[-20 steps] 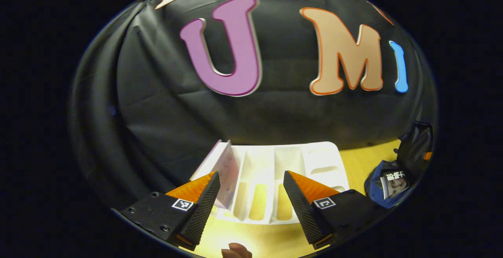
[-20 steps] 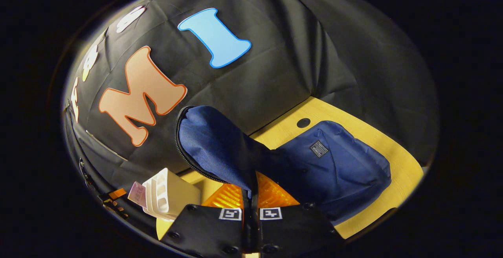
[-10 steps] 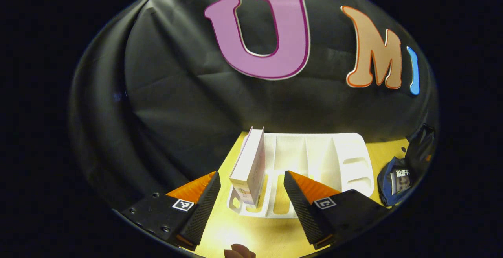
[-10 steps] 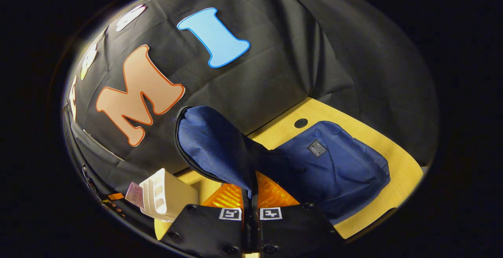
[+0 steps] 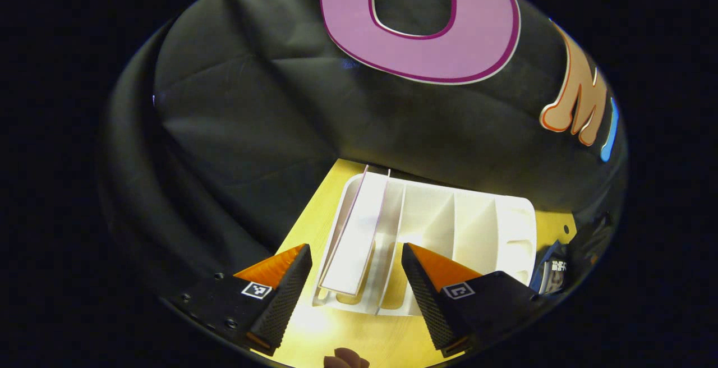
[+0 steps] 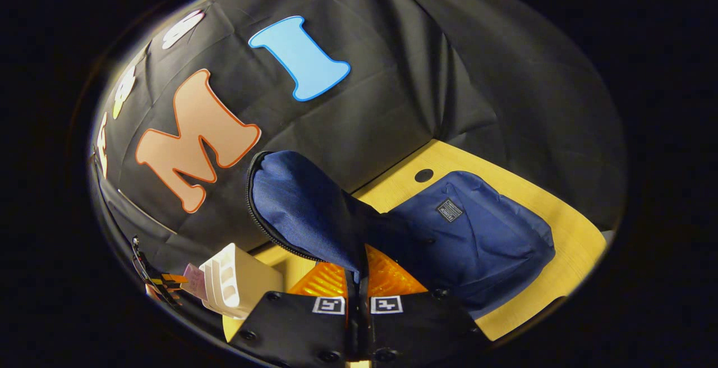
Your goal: Open the schoolbag, grab two books from the bookshelf and put them into the schoolbag.
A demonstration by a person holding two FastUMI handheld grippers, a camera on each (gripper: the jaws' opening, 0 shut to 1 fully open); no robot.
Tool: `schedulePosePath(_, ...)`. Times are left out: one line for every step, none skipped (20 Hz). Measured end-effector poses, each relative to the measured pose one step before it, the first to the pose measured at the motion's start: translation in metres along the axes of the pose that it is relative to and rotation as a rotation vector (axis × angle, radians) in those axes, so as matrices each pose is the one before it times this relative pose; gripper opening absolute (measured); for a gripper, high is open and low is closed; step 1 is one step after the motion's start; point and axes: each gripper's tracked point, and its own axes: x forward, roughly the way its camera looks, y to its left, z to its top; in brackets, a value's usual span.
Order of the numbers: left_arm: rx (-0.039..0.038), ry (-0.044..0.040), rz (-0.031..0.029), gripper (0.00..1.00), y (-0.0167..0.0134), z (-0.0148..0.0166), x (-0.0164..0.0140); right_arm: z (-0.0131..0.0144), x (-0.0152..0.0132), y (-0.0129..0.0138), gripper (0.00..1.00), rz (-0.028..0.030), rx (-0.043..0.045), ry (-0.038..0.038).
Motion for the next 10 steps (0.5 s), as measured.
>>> schedulePosePath(0.01789, 0.01215, 0.01189, 0.94, -0.00013, 0.00033, 0.00647, 0.00079, -0.00062, 0.00018, 0.05, -0.00054, 0.00036, -0.00154)
schedulePosePath(0.02088, 0.01346, 0.00617, 0.94, -0.00384, -0.00174, 0.00881, 0.00062, -0.00004, -0.00008, 0.05, -0.00064, 0.00028, -0.0008)
schedulePosePath(0.01525, 0.01154, 0.00888, 0.94, -0.0011, -0.00076, 0.00601, 0.00015, 0.00073, -0.00017, 0.05, -0.00084, -0.00029, -0.00034)
schedulePosePath(0.01438, 0.01489, -0.01162, 0.94, -0.00201, -0.00221, 0.00129, -0.00187, 0.00055, 0.00001, 0.03, -0.00037, -0.00053, 0.00271)
schedulePosePath(0.01216, 0.00556, -0.00635, 0.93, -0.00159, 0.00066, 0.00292, -0.00003, -0.00037, 0.00015, 0.03, 0.00007, -0.00291, 0.00185)
schedulePosePath(0.00844, 0.00833, -0.00482, 0.92, 0.00072, 0.00005, 0.00415, 0.00036, -0.00058, -0.00066, 0.03, -0.00074, -0.0057, 0.00136)
schedulePosePath(0.00923, 0.01208, -0.00628, 0.91, -0.00143, -0.00138, 0.00547, 0.00096, 0.00074, 0.00003, 0.04, -0.0001, -0.00398, 0.00088)
schedulePosePath(0.00998, 0.01613, -0.00018, 0.89, -0.00121, -0.00218, 0.00364, -0.00204, 0.00002, -0.0001, 0.04, 0.00012, -0.00228, 0.00142)
schedulePosePath(0.01031, 0.01954, 0.01334, 0.89, 0.00286, -0.00304, 0.00377, 0.00109, -0.00036, -0.00061, 0.04, -0.00002, 0.00052, 0.00089)
schedulePosePath(0.00855, 0.01495, 0.01537, 0.74, 0.00408, -0.00238, 0.00438, 0.00004, -0.00029, 0.00121, 0.04, 0.00123, 0.00001, -0.00035)
